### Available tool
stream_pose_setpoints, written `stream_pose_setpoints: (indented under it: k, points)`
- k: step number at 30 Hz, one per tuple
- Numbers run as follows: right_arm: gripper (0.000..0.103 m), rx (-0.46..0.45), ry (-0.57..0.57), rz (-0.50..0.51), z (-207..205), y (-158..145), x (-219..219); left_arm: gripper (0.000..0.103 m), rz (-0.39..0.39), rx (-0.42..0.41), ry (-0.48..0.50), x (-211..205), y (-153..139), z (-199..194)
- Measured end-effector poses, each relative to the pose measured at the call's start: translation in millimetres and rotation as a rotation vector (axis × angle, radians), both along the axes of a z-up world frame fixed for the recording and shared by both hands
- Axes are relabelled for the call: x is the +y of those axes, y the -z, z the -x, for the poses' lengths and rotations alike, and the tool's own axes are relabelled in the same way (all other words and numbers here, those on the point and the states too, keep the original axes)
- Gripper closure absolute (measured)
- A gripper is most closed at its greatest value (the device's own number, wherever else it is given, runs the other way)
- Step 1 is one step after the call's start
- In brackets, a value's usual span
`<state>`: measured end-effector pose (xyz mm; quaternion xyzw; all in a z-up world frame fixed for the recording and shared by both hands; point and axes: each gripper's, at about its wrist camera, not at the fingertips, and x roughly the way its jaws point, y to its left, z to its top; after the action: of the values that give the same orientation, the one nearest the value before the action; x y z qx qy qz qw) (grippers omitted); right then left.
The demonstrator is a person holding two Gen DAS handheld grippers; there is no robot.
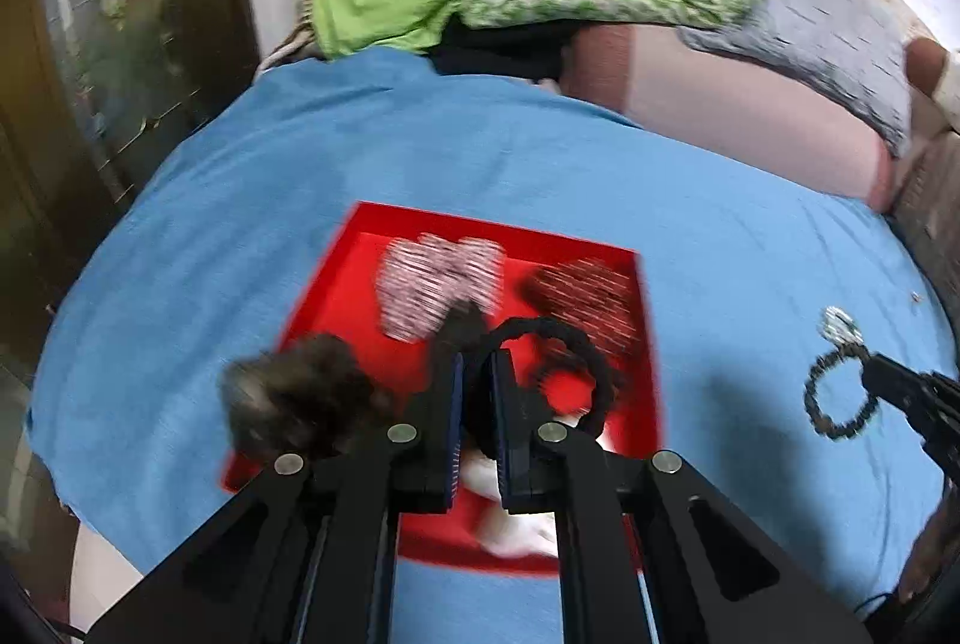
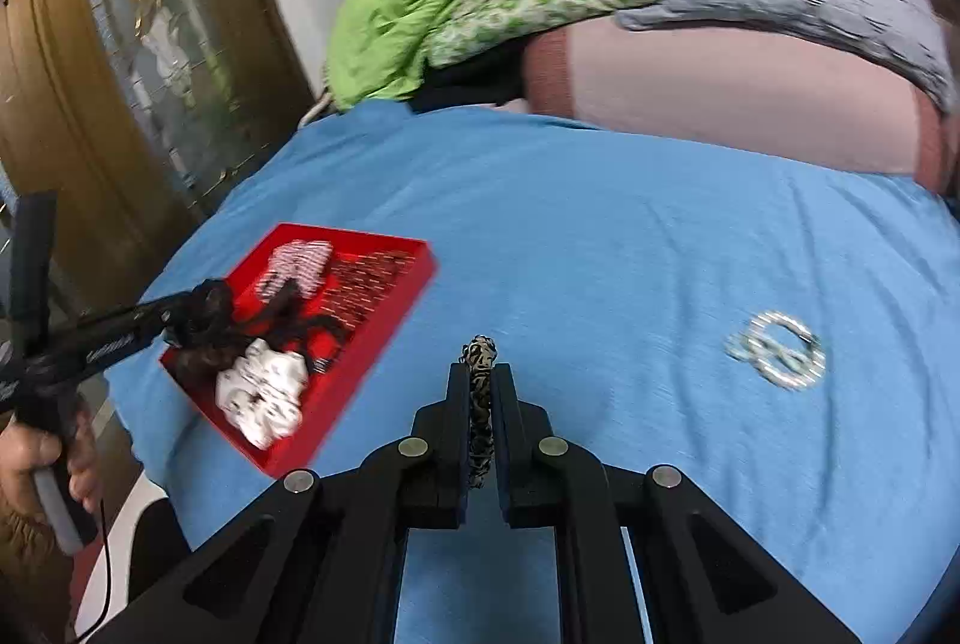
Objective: Organize jewelry
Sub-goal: 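Carry the black ring and leopard bracelet over the red tray and open both tools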
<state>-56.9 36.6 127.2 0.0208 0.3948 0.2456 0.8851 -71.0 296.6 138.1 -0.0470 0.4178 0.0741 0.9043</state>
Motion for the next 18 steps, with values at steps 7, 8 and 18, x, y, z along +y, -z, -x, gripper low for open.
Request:
stream_pose_setpoints:
  k: [7, 8, 18]
  points:
    - [0.095, 0.031, -0.103, -0.019, -25, -2, 70, 0.094, -0.034, 0.051, -0.023, 44, 16, -41]
    - [0.095, 0.034, -0.118, -0.021, -29, -2, 81, 0.094, -0.034, 0.061, -0.027, 49, 20, -47]
    - [0.095, 0.130, -0.185, -0.064, -82, 23, 168, 0.094, -0.029, 0.137, -0.044, 84, 50, -94]
